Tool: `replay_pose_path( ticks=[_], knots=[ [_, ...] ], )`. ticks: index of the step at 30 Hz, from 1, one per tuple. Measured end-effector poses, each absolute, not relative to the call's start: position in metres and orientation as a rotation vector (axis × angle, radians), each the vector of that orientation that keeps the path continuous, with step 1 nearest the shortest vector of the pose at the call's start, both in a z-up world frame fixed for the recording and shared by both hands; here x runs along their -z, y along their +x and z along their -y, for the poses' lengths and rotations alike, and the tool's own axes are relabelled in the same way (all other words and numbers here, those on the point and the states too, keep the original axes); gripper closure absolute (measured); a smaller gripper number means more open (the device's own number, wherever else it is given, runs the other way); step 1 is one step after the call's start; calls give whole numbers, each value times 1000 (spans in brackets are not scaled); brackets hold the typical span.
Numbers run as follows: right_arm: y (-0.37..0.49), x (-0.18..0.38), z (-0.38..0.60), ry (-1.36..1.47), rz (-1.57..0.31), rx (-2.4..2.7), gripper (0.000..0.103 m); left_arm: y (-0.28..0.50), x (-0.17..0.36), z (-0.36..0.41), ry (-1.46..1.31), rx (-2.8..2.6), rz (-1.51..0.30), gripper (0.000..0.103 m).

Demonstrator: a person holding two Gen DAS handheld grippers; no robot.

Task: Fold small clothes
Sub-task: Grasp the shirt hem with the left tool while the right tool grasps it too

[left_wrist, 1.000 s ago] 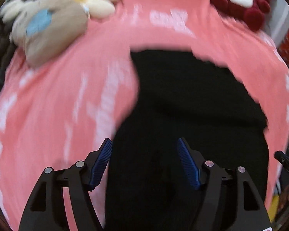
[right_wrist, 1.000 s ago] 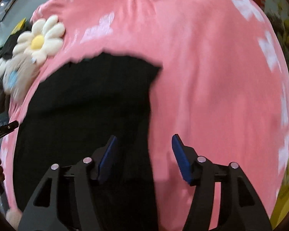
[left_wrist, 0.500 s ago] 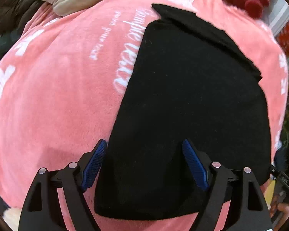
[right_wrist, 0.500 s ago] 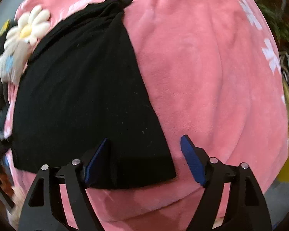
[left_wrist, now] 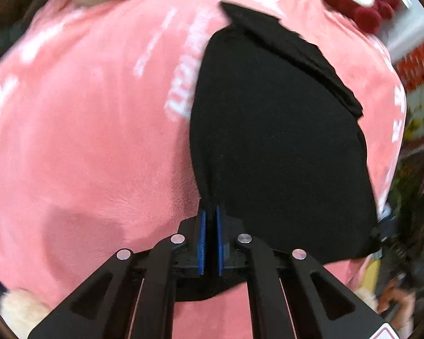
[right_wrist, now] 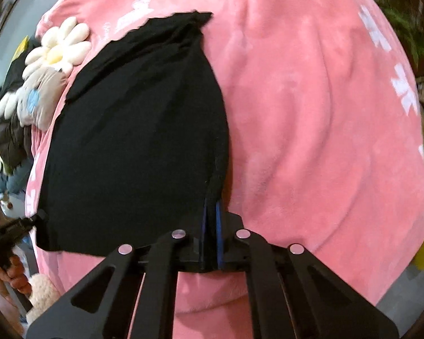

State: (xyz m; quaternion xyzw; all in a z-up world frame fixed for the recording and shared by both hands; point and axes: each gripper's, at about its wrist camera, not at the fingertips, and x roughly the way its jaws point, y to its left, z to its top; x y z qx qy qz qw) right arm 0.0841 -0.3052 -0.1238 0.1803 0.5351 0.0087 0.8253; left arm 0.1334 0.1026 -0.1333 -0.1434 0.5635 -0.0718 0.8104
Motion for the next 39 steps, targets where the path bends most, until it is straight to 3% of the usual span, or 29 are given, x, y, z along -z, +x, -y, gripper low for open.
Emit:
replay_pose_path(
  ticks=[10,20,22,24,26,27,28,31,35,39],
  knots=[
    [37,81,318,300,-1143,-76,100,81,74,-93,-224,216,-1219,99],
    [-9,129,315,276,-1302,-61,100,24,111,-99,-198,166,-1336,97],
    [-4,141,312,269,-1344,-67,99,26,128,-99,-220,109,-1357,88],
    [0,140,313,261,-1341,-53,92,28,138,-101,-268,72,-1386,88],
    [1,131,315,233,-1312,-35,72,28,144,-105,-330,55,-1415,67],
    [2,127,315,222,-1301,-30,47,27,145,-107,-345,48,-1410,44],
    [4,126,313,198,-1298,-34,41,26,145,-109,-348,29,-1400,39],
    [12,141,304,154,-1362,-55,41,27,151,-113,-312,20,-1396,32],
    [26,163,291,134,-1457,-81,42,33,176,-107,-362,21,-1480,32],
    [35,173,292,161,-1495,-101,59,29,187,-110,-432,37,-1477,34]
  ],
)
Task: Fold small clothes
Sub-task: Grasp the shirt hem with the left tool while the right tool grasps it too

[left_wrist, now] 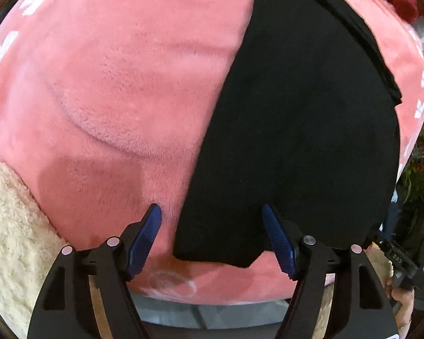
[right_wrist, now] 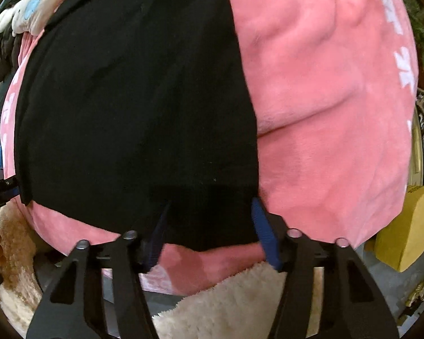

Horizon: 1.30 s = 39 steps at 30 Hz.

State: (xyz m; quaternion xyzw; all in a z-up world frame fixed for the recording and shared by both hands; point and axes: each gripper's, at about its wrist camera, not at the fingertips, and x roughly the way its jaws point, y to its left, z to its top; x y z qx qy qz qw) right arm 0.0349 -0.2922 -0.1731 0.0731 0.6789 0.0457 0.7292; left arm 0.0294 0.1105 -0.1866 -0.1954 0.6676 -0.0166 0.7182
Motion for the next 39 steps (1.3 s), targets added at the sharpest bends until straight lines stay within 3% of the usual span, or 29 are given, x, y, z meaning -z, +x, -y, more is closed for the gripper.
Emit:
replay_pose_path(
  ticks=[2,3,4,5,13,22,31,39],
  knots=[
    [35,170,296,197,-1483,-132,88,27,184,-113,-404,26,-1465,47],
    [33,168,297,213,-1478,-140,96,23,182,-114,-379,20,-1463,63],
    [31,163,298,211,-1463,-143,96,21,178,-116,-369,36,-1453,88],
    [28,156,299,210,-1442,-146,97,19,175,-118,-392,66,-1452,101],
    [-3,99,313,280,-1293,-180,97,-1,122,-123,-378,187,-1340,100],
    [-11,100,315,314,-1271,-180,97,-12,124,-158,-519,195,-1339,100],
    [-24,26,336,366,-1099,-198,99,-18,45,-140,-474,273,-1184,101],
    [40,-36,327,344,-890,-261,99,49,-22,-138,-507,328,-1004,101]
  ],
)
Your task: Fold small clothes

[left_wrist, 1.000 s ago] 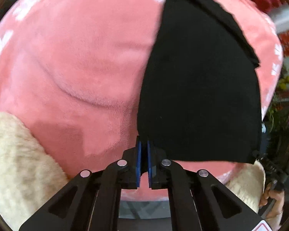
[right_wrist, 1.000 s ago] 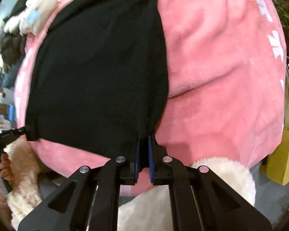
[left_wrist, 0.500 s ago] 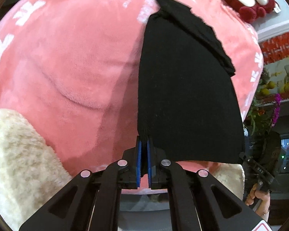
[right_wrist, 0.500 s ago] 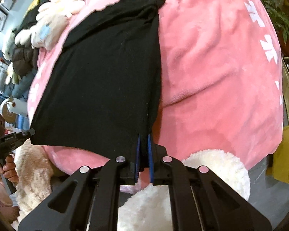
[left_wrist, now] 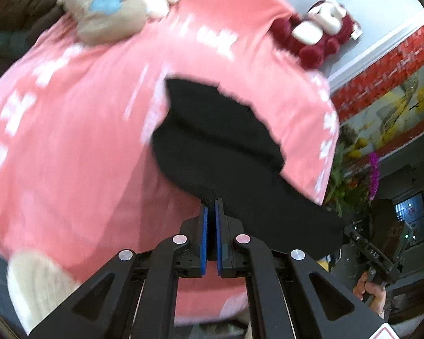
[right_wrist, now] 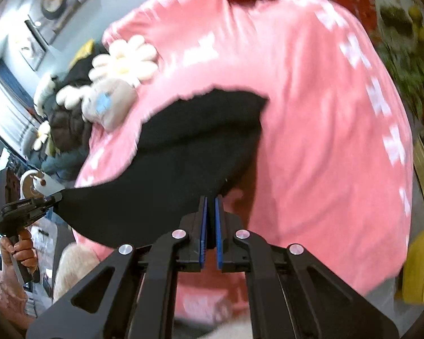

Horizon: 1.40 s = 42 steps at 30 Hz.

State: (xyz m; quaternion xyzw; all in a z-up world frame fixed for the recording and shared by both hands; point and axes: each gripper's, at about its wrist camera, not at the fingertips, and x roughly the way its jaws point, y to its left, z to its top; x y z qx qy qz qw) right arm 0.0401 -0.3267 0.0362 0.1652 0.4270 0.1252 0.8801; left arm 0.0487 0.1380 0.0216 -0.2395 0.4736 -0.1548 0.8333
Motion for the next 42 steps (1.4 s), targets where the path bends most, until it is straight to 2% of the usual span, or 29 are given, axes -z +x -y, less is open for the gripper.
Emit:
replay_pose_path(
  ticks=[7,11,13,14,16,18,20,21,22,23,25,29,33,39,42],
  knots=[
    [149,-71,325,298,-750,-243,99,151,-56,-129,-413,301,-887,101],
    [225,-59,332,334,-727,-178,99,221,-56,-126,-350,201,-850,101],
    [273,-37,336,374,-738,-149,95,257,-47,-119,-314,170,-837,100],
    [289,-24,339,396,-738,-101,95,282,-37,-115,-300,124,-834,97],
    [318,6,344,404,-798,-6,88,319,-11,-109,-271,58,-883,80],
    [321,21,344,392,-839,32,88,342,20,-109,-246,-70,-960,79],
    [302,30,341,400,-840,-1,88,340,39,-117,-284,-69,-1015,79],
    [292,35,338,395,-850,-24,85,332,44,-120,-307,-41,-1015,74],
    [277,42,334,380,-859,-52,83,324,47,-122,-309,-29,-1009,64],
    [263,50,328,344,-871,-74,81,310,52,-124,-289,-23,-989,61],
    [244,62,318,270,-896,-92,77,289,60,-125,-241,-13,-980,60],
    [237,80,310,257,-937,-129,75,260,80,-121,-247,45,-1023,60],
    [260,88,304,251,-954,-118,54,246,87,-106,-261,87,-1044,59],
    [313,96,297,248,-953,-86,54,243,98,-84,-243,103,-1075,52],
    [339,107,288,228,-1004,-86,56,250,108,-77,-232,93,-1110,52]
  ],
)
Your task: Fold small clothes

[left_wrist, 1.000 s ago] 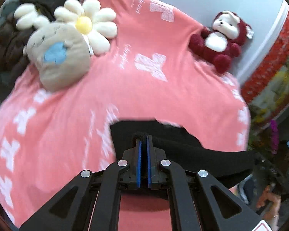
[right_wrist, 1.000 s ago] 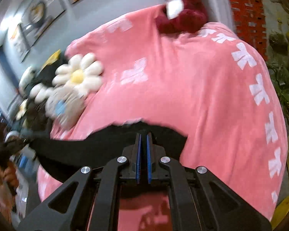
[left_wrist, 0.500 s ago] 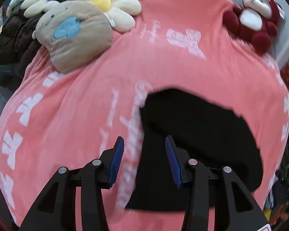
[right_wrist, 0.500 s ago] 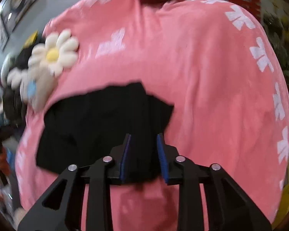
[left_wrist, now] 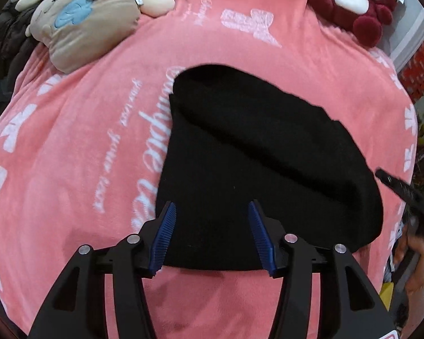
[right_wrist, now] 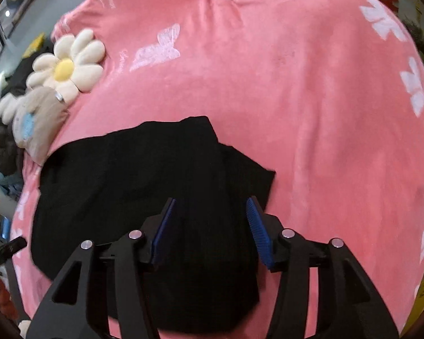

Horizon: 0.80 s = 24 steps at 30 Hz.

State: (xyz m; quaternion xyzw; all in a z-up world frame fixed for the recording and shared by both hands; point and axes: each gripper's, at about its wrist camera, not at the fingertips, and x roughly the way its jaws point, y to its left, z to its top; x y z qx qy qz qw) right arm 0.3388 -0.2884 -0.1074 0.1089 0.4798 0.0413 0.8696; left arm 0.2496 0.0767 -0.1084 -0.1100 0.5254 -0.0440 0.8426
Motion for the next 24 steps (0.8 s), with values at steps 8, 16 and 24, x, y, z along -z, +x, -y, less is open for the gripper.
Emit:
replay_pose_path(
  ticks=[8,16,24],
  knots=[
    [332,83,324,364,-910,-44,101,262,118,-82,-200,80,-1127,51],
    [322,91,308,228,-943,-26,75,271,141,-92,-224,32,-1179,46],
    [355,98,299,158,-977,-49,51,279,137,-96,-285,30,-1179,44]
  ],
)
